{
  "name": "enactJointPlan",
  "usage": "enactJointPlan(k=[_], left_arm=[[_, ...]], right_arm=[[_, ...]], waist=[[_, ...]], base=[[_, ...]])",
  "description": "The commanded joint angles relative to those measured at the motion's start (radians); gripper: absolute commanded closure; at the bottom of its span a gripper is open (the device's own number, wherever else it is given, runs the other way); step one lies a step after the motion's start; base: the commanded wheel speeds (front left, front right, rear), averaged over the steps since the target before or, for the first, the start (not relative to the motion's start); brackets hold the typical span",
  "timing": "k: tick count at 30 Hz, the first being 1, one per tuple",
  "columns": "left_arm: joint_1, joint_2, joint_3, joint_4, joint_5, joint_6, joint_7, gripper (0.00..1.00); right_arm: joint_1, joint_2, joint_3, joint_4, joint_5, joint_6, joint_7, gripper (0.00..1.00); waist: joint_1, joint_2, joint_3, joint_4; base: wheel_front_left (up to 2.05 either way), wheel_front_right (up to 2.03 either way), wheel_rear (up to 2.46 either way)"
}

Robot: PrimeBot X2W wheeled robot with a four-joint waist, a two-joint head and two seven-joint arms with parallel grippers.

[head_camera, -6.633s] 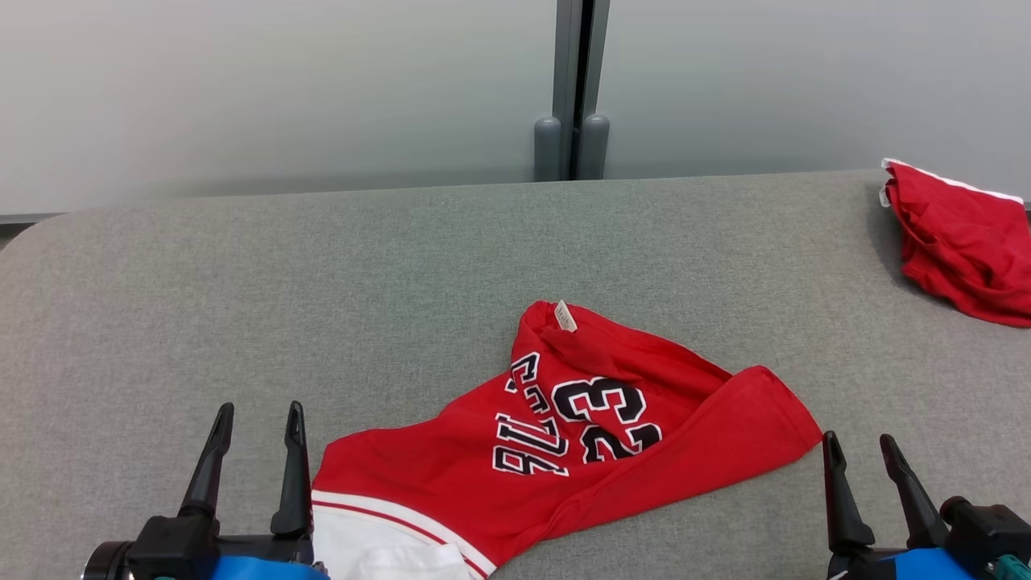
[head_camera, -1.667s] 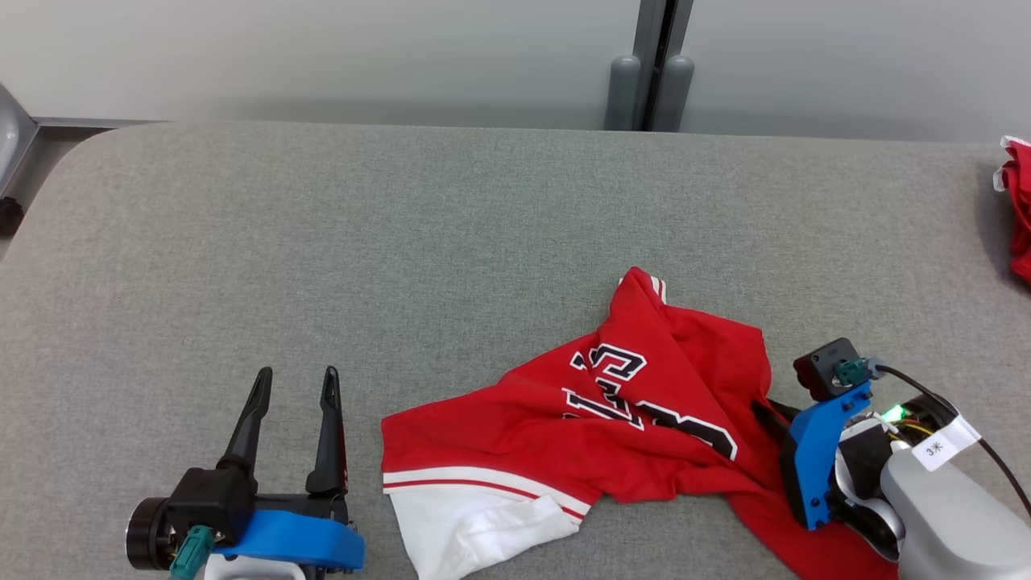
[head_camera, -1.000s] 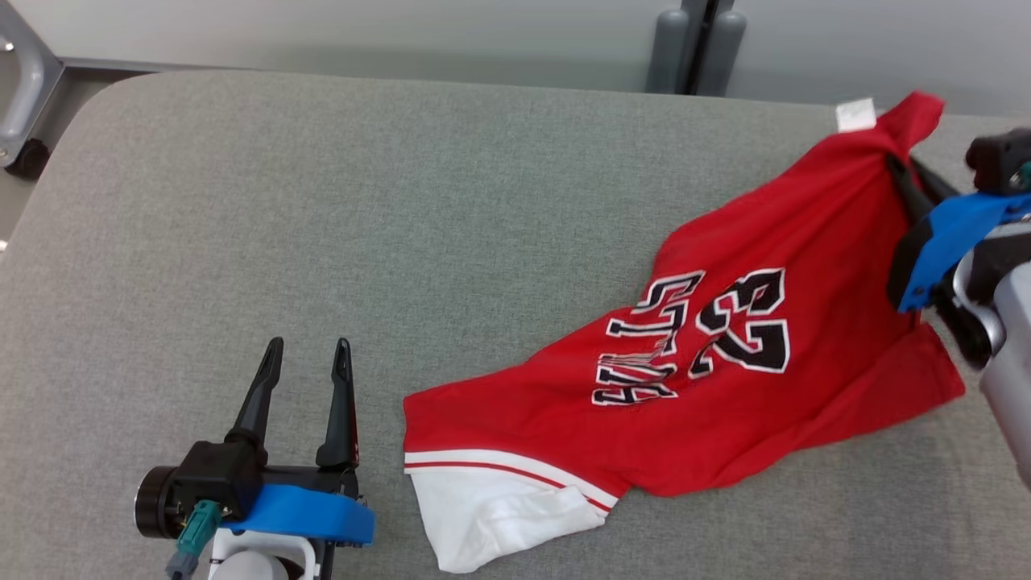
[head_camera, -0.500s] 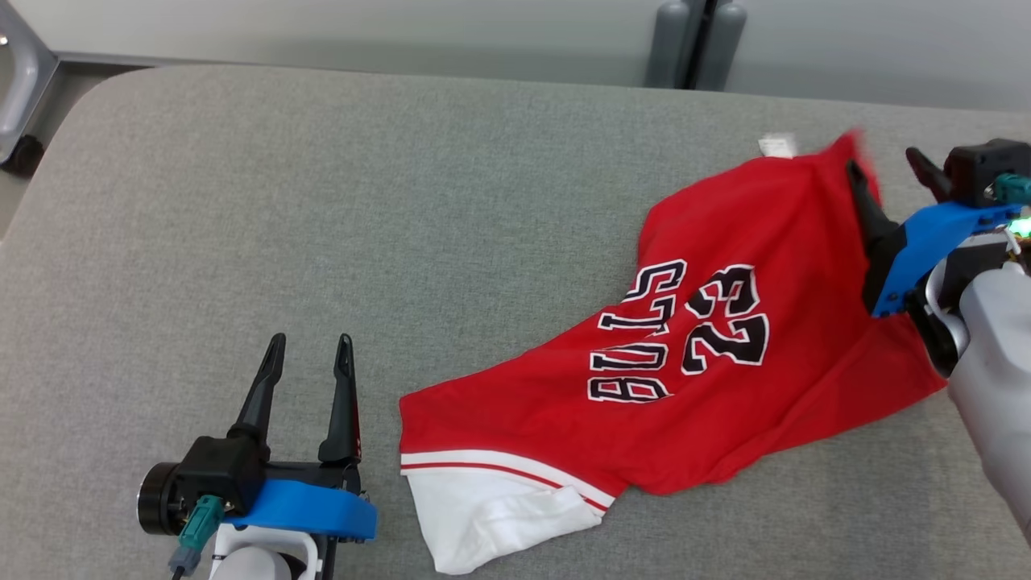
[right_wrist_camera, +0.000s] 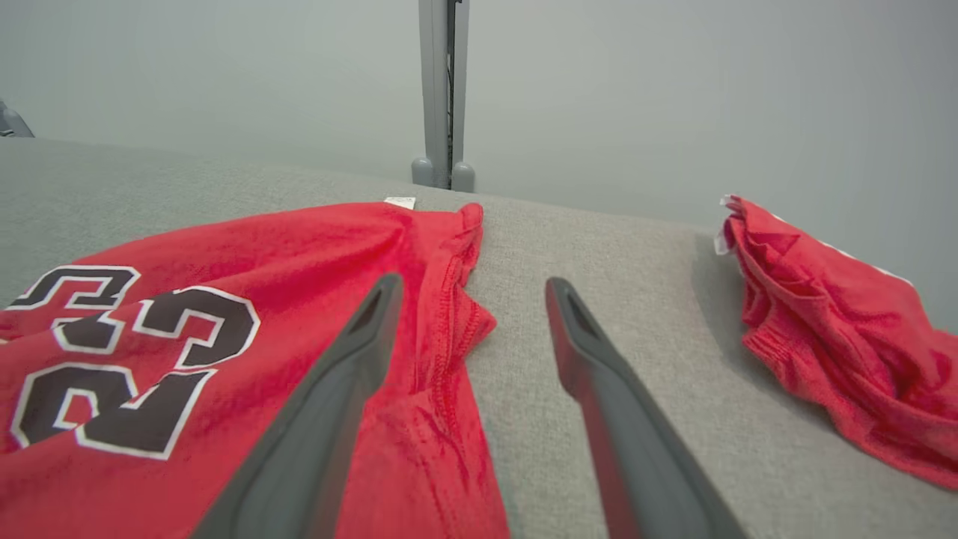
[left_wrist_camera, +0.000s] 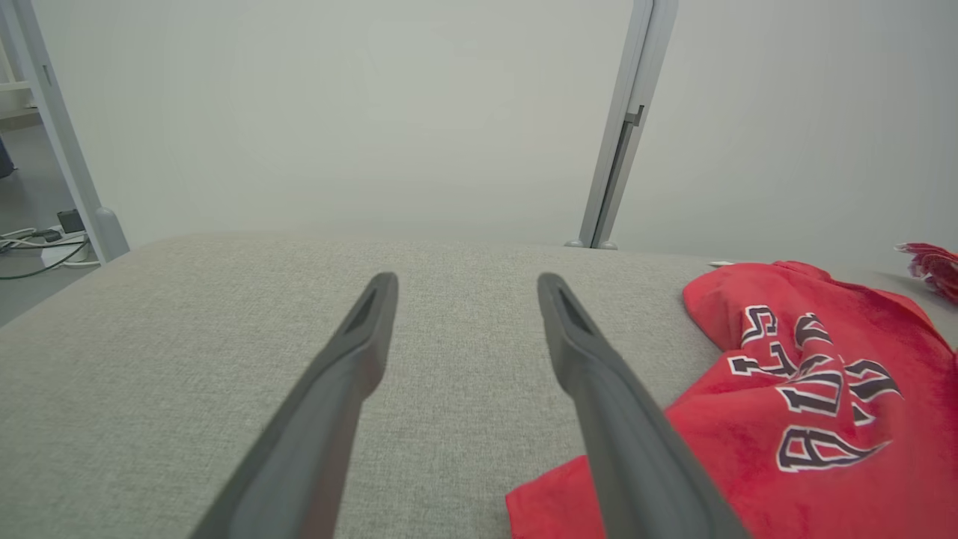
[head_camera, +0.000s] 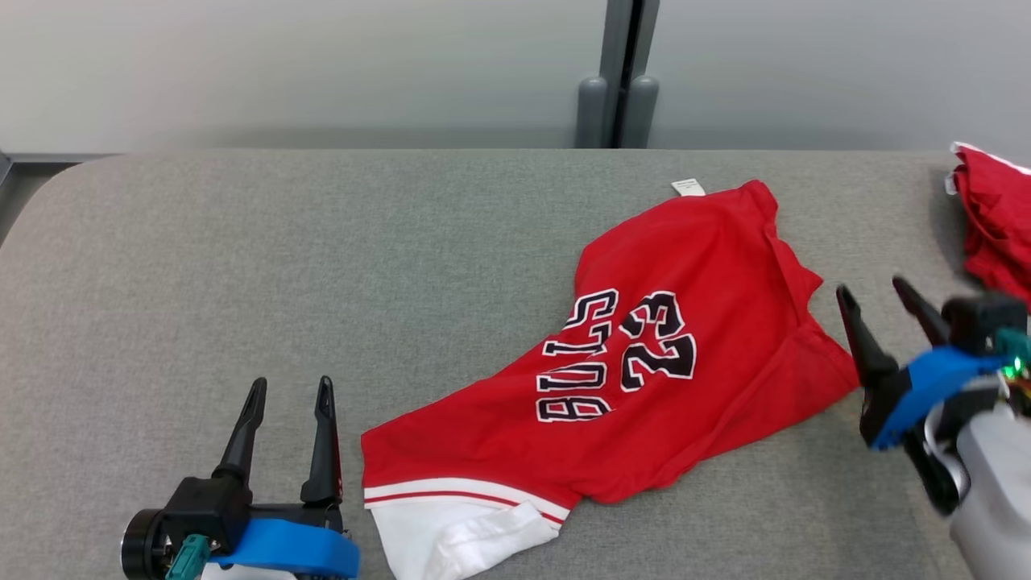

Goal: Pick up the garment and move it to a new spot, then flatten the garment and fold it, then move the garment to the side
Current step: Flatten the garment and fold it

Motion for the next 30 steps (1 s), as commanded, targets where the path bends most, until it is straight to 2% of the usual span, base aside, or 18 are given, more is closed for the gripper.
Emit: enactJointPlan(k=[1, 8, 14, 20, 25, 30], left_arm=[[0.006, -0.001, 0.005, -0.002, 0.003, 0.0, -0.002, 0.0], [0.027, 0.0, 0.014, -0.011, 0.006, -0.003, -0.002, 0.0], [0.031, -0.001, 0.021, -0.01, 0.01, -0.005, -0.002, 0.0], [0.018, -0.001, 0.017, -0.008, 0.015, -0.008, -0.002, 0.0], [0.004, 0.0, 0.006, -0.008, 0.011, -0.011, -0.002, 0.0], [-0.005, -0.001, -0.006, -0.006, -0.001, -0.009, -0.002, 0.0]], right_arm=[[0.042, -0.002, -0.014, -0.02, 0.002, 0.0, -0.004, 0.0], [0.292, 0.042, -0.16, -0.213, -0.072, 0.0, -0.004, 0.0], [0.391, 0.097, -0.223, -0.314, -0.145, 0.0, -0.001, 0.0], [0.364, 0.11, -0.235, -0.375, -0.2, 0.0, 0.051, 0.0], [0.301, 0.076, -0.21, -0.392, -0.215, 0.0, 0.124, 0.0], [0.232, 0.028, -0.174, -0.354, -0.206, 0.0, 0.211, 0.0]], waist=[[0.0002, 0.0, -0.009, -0.01], [0.0002, 0.0, -0.018, -0.026], [0.0002, 0.0, -0.018, -0.035], [0.0002, 0.0, -0.013, -0.029], [0.0002, 0.0, -0.002, -0.011], [0.0002, 0.0, 0.019, 0.013]], base=[[0.0, 0.0, 0.0], [0.0, 0.0, 0.0], [0.0, 0.0, 0.0], [0.0, 0.0, 0.0], [0.0, 0.0, 0.0], [0.0, 0.0, 0.0]])
